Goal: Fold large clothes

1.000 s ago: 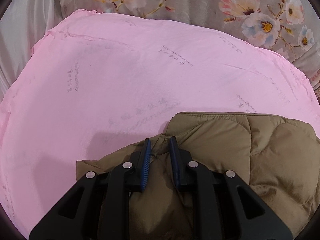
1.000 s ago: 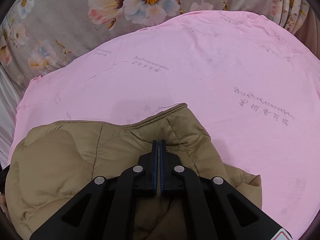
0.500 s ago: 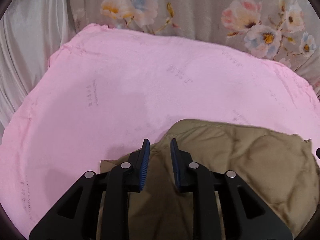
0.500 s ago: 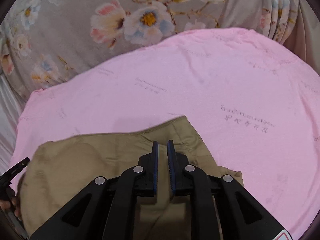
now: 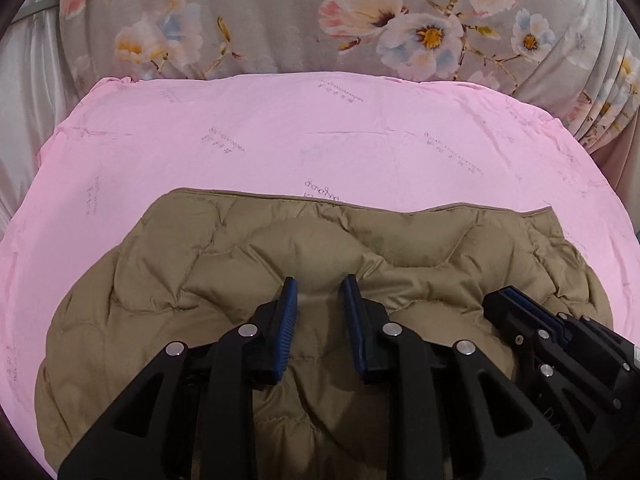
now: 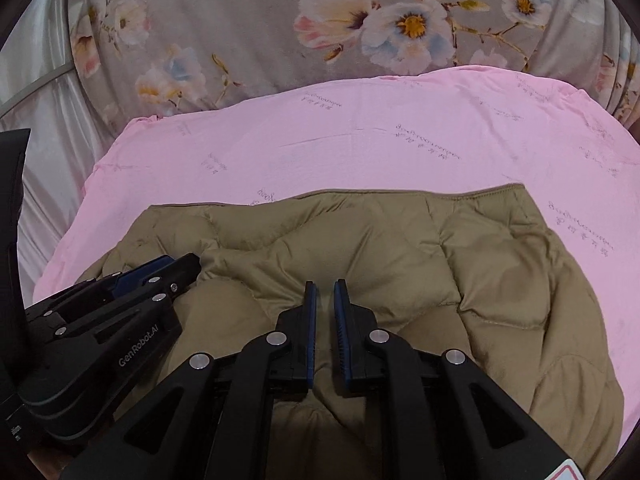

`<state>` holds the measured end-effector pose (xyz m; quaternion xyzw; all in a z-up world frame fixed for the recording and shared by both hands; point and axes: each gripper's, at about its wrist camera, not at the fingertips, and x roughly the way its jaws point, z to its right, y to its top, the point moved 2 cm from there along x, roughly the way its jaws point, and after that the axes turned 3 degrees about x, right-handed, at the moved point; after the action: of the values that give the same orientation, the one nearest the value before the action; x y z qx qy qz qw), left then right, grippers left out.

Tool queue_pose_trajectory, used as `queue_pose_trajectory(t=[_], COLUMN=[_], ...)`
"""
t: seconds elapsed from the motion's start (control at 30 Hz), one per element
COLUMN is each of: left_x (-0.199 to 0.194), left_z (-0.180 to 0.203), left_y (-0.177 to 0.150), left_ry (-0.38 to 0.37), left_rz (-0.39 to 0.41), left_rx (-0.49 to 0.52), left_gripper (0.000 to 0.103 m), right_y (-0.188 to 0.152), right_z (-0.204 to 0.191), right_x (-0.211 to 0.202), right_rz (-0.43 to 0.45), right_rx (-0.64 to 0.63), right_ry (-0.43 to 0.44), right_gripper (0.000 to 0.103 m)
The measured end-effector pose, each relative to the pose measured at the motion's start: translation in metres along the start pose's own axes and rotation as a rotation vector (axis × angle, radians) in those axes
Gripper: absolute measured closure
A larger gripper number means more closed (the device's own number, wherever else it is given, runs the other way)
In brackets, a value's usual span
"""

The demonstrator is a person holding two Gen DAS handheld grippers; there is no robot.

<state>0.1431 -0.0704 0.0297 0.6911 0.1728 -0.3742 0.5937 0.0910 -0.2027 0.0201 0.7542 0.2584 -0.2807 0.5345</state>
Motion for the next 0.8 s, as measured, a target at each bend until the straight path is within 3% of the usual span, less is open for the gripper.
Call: queue_pose_trajectory(t=[0.3, 0.8], left_x=[0.012, 0.016], left_z=[0.007, 0.004], left_y=[-0.013, -0.014], left_ry=[0.052, 0.055], left_rz=[0.025, 0.015], left_rx=[0.027, 0.024], left_gripper=[0.08, 0.08], right_y=[-0.012, -0.013], right_z=[-0.007, -0.004], right_x=[0.011, 0.015], right_rz=[0.019, 0.018], right_rx=[-0.047, -0.03], right_ry=[-0.054, -0.051], right_gripper=[0.091, 0.091])
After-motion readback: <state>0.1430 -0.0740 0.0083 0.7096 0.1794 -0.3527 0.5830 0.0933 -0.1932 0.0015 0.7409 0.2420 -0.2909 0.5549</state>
